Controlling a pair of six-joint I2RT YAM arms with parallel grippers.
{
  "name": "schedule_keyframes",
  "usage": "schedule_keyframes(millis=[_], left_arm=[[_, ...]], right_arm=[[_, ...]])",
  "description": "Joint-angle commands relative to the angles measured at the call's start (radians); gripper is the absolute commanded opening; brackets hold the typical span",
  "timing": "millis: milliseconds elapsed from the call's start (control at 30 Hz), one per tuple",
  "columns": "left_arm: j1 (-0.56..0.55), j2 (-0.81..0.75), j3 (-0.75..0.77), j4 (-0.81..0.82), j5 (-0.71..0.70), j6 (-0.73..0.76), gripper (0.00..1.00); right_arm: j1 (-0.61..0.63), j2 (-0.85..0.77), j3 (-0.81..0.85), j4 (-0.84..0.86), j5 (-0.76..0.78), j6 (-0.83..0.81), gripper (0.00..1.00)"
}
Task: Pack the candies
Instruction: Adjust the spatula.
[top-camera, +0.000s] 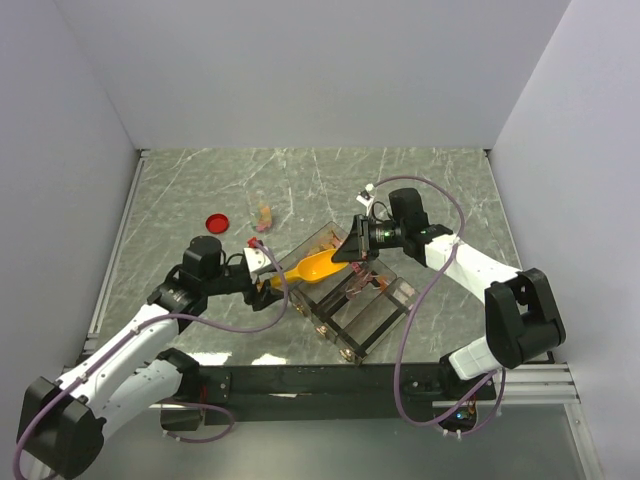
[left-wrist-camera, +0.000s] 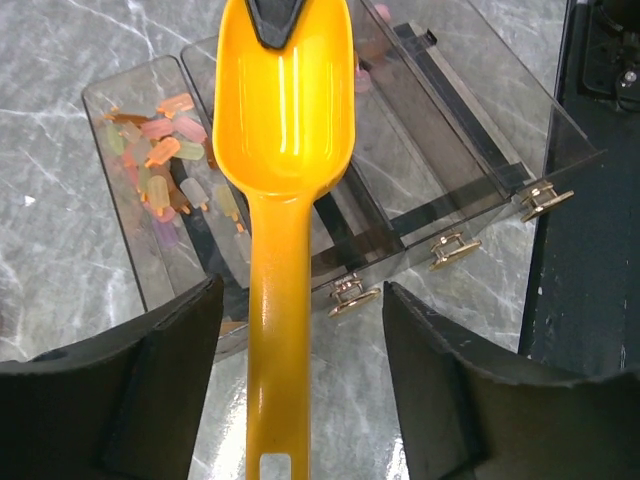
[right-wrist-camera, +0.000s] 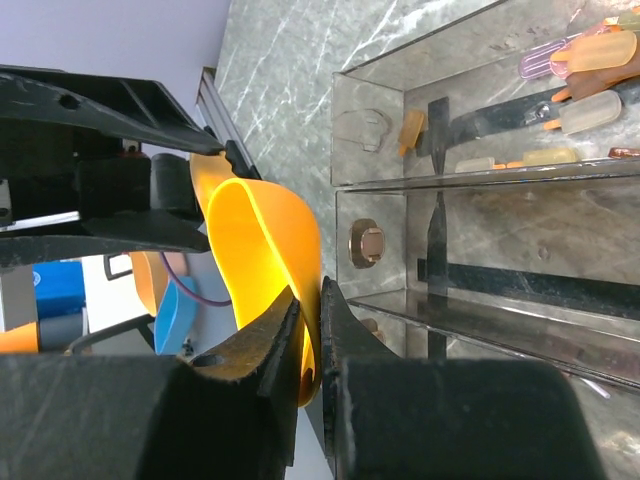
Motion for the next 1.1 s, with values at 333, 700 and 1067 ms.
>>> schedule_keyframes(millis=[333,700,1067], left_arm=[[-0.045,0.019,0.044,-0.003,-0.068,0.021,0.43],[-0.074,0.019,0.046,-0.028,-0.081,0.04,0.42],[-0.085,0.026,0.052,-0.044,-0.044,0.047,0.18]], right_arm=[[-0.004,0.014,0.044,0.021,-0.066,-0.005,0.0],[-0.004,0.024,0.053,0.009,-0.083,-0.025,0.0],[-0.004,0.05,0.058,0.01,-0.115,-0.034,0.0]])
